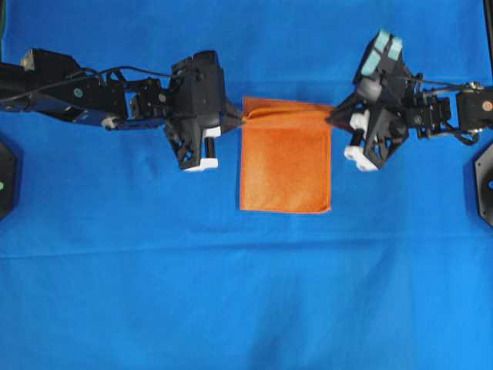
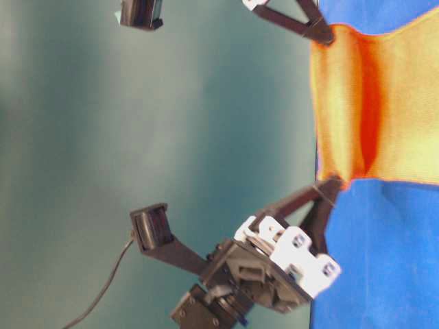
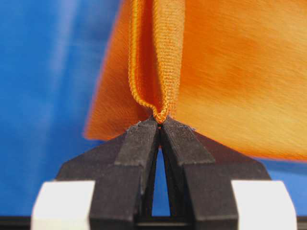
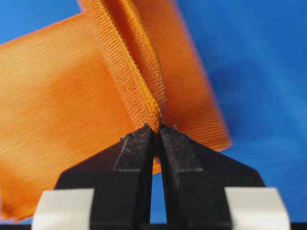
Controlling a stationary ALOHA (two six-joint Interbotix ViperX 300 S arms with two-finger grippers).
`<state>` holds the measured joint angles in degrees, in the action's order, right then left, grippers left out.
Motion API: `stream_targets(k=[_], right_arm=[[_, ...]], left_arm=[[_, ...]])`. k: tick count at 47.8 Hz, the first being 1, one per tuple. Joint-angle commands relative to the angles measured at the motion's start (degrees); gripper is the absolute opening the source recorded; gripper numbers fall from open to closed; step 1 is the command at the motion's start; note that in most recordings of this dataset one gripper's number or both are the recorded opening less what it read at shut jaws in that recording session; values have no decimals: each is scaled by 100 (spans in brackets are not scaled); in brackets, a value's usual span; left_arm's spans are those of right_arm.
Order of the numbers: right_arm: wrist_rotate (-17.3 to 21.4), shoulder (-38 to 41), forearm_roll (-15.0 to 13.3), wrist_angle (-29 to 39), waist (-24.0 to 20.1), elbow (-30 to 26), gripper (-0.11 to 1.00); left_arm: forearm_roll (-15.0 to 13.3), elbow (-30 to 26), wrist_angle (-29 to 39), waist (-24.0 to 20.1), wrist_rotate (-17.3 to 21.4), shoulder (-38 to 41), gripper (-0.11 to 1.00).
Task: Fold the orange towel.
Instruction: 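Pull the held top edge down onto the bottom edge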
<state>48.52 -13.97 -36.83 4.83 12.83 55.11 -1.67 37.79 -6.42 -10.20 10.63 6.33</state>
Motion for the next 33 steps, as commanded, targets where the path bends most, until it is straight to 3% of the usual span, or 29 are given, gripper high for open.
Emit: stream_targets(k=[1,19,33], right_arm=[[-18,-105,211,0,-325,35,4],[-18,413,694,-141,-967,114,4],[-18,791,844,-501,-1134,70,4]], left_arm=[[0,18,18,246,-35,-176,1],[0,35,-202,905,-193,413,1],[0,62,-352,984,-439,580,1]])
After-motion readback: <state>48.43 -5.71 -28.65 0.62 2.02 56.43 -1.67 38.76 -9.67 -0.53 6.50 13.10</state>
